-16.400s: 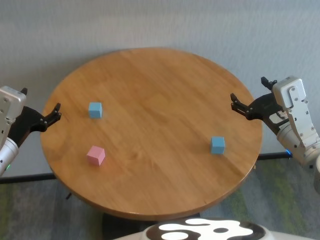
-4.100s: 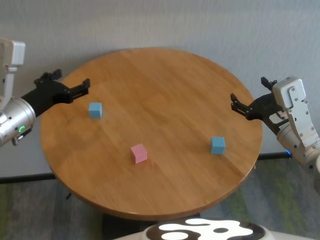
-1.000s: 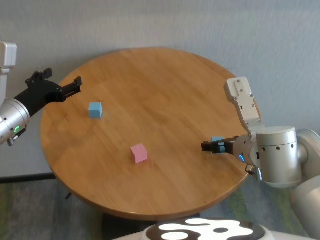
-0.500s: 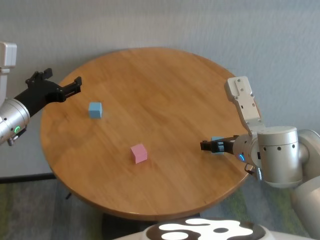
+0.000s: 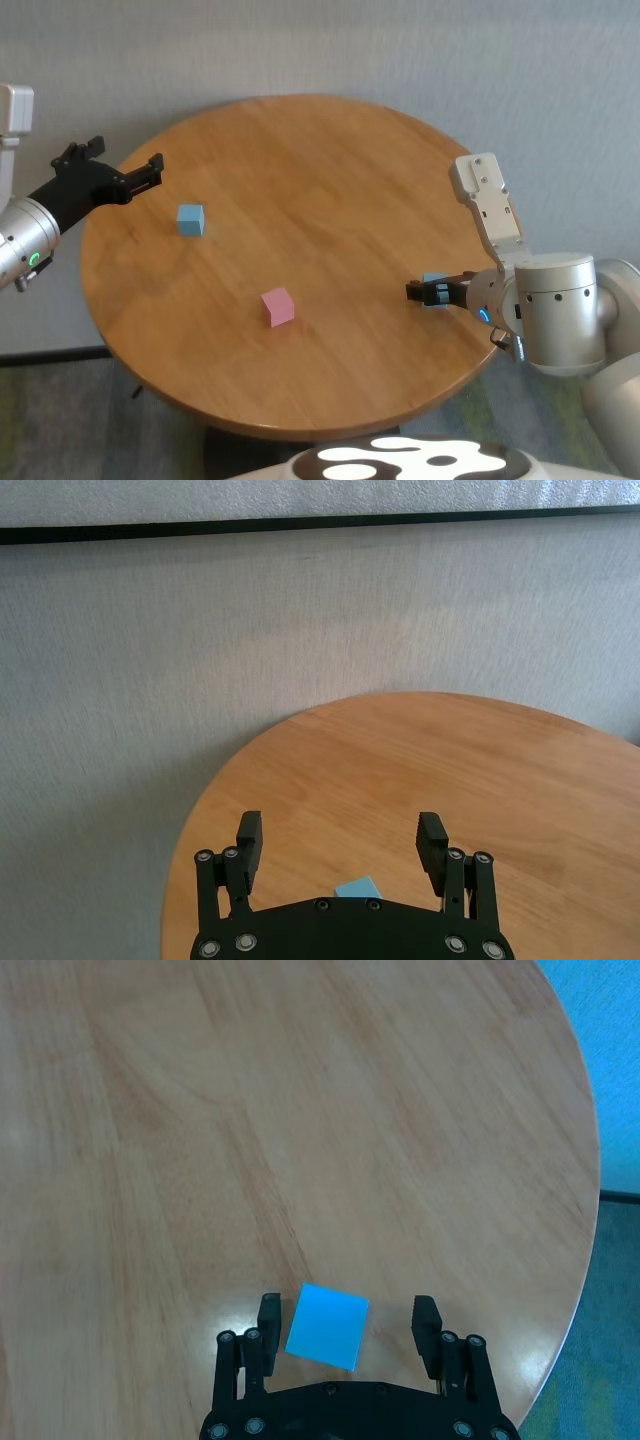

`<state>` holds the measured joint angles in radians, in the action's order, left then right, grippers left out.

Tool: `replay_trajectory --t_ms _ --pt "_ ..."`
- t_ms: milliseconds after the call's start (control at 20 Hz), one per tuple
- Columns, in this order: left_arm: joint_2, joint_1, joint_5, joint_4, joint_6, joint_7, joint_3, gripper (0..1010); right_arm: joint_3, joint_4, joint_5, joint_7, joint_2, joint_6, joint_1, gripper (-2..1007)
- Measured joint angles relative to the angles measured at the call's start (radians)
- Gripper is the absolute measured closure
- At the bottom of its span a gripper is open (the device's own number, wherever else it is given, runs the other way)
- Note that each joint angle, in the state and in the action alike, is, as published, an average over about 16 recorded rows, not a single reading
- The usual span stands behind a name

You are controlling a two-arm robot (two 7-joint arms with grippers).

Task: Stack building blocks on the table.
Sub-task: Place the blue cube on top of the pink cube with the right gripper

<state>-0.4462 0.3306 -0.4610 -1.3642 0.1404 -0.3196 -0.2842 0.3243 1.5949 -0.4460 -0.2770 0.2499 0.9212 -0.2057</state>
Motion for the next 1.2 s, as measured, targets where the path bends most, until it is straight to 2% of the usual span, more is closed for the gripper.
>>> replay_trajectory --t_ms 550,900,1050,1200 --pt "0.000 0.000 0.000 0.000 0.000 0.000 0.000 10 0.000 0.000 0.000 -0.003 0.000 0.001 0.000 509" --pt "0.000 0.000 0.000 0.000 0.000 0.000 0.000 10 0.001 0.001 0.000 0.000 0.002 0.000 0.000 630" --pt "0.000 0.000 0.000 0.000 0.000 0.000 0.000 10 0.007 0.005 0.003 0.020 0.011 -0.012 0.001 650" --pt "0.000 0.000 0.000 0.000 0.000 0.000 0.000 10 0.022 0.016 0.008 0.059 0.032 -0.037 0.001 651"
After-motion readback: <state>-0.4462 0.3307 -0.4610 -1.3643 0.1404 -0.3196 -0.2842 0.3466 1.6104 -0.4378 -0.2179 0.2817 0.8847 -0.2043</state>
